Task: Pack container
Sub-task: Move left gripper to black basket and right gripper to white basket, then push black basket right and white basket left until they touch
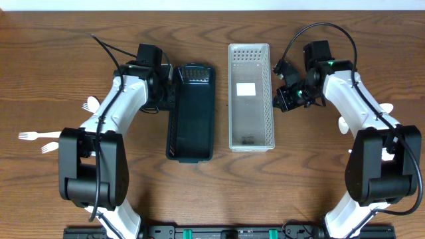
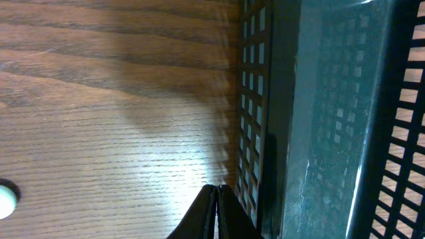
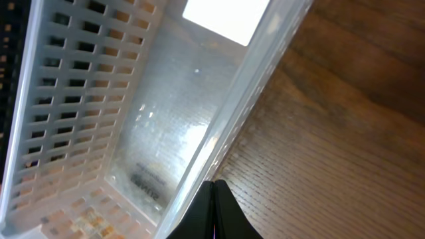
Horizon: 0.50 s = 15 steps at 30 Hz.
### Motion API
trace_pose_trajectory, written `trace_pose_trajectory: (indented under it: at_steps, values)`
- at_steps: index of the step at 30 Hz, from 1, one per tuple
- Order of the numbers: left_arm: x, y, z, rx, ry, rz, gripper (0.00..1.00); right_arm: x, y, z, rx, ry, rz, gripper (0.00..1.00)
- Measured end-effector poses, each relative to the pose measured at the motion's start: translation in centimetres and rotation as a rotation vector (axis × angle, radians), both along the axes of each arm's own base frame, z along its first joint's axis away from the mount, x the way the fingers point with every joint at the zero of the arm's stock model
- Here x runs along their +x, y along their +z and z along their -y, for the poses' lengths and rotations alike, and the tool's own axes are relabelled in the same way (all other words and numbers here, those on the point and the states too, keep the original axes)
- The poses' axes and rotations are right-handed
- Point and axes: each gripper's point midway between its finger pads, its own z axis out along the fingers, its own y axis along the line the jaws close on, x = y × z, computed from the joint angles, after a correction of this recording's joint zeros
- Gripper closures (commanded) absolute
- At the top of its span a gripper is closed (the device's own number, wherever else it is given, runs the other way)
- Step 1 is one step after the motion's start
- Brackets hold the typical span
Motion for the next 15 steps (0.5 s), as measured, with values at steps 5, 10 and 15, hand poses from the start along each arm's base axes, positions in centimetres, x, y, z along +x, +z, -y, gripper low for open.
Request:
trace_pose_trajectory:
  at_steps: [5,10,15]
  values:
    - [0.0,0.1,0.9,-0.005,-0.008,0.007,0.94,-0.4,0.1,-0.5,0.011,0.028,-0.002,0.99]
    - [0.1,0.1,2.2,-0.012,-0.021,0.019,0.94,-0.8,0.1,-0.8,0.015,0.054,-0.009,0.98]
    - [0.3,0.3,3.4,-0.019,-0.037,0.038,0.94,-1.1,0.1,-0.9,0.014,0.067,-0.013,0.98]
